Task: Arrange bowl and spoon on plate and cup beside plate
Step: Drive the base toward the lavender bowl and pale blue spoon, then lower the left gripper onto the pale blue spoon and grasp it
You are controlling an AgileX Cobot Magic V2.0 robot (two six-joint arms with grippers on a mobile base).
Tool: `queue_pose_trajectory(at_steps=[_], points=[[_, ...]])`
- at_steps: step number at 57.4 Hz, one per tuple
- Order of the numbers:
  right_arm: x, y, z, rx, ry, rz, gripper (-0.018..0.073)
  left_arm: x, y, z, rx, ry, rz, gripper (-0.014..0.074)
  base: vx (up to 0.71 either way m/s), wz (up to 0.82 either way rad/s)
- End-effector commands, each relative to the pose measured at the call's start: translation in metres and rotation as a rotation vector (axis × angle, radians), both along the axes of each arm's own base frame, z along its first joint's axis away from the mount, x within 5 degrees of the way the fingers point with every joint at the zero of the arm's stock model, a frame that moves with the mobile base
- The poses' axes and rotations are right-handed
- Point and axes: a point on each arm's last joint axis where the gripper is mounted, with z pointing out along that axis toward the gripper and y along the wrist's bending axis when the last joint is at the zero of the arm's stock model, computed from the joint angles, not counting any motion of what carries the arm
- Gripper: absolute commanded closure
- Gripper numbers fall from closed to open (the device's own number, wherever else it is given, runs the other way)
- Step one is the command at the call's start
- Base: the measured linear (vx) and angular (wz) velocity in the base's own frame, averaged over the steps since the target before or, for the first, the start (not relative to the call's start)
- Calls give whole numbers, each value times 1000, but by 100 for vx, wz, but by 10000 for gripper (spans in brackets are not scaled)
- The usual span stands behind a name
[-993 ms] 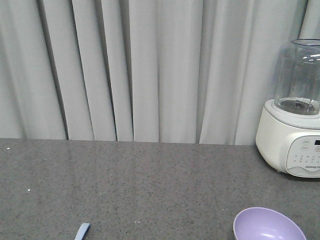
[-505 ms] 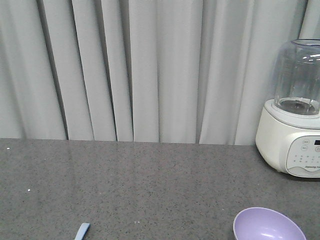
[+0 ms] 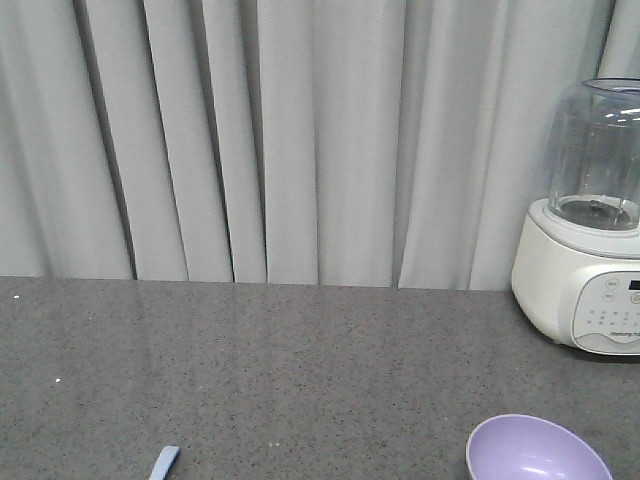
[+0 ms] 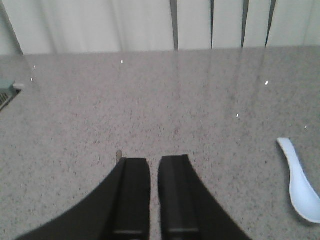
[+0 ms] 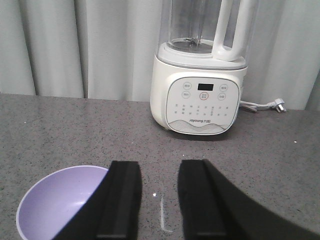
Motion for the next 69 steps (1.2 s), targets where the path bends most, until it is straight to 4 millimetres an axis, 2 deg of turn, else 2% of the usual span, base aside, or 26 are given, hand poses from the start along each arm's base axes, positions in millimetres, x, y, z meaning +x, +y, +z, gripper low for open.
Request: queue_pose_trajectory(at_steps=[1, 7, 13, 21, 27, 34, 43, 50, 59, 69], points=[[2, 1, 18, -27, -102, 10, 125, 9, -1, 12, -10, -52, -10, 229, 0, 0], [2, 1, 18, -27, -102, 10, 60, 21, -2, 13, -31, -65, -15, 76, 0, 0], [2, 1, 18, -26, -102, 11, 51, 33, -7, 11, -121, -59, -35, 15, 0, 0], [2, 1, 18, -26, -102, 11, 51, 60, -20, 0, -223, 87, -138, 20, 0, 0], [2, 1, 18, -31, -102, 10, 51, 85, -34, 2, -259, 197, -278, 20, 0, 0], [2, 1, 18, -31, -102, 10, 51, 120, -42, 7, -351, 269, -323, 20, 0, 0], [2, 1, 18, -31, -102, 10, 51, 164, -48, 15, -345, 369, -374, 20, 0, 0], [2, 1, 18, -31, -102, 10, 51, 193, -64, 18, -283, 403, -408, 20, 0, 0], [2, 0, 18, -30, -99, 9, 51, 216, -86, 4, -218, 492, -369, 20, 0, 0], [1, 0, 17, -30, -90, 8, 51, 225, -112, -21, -175, 586, -325, 20, 0, 0]])
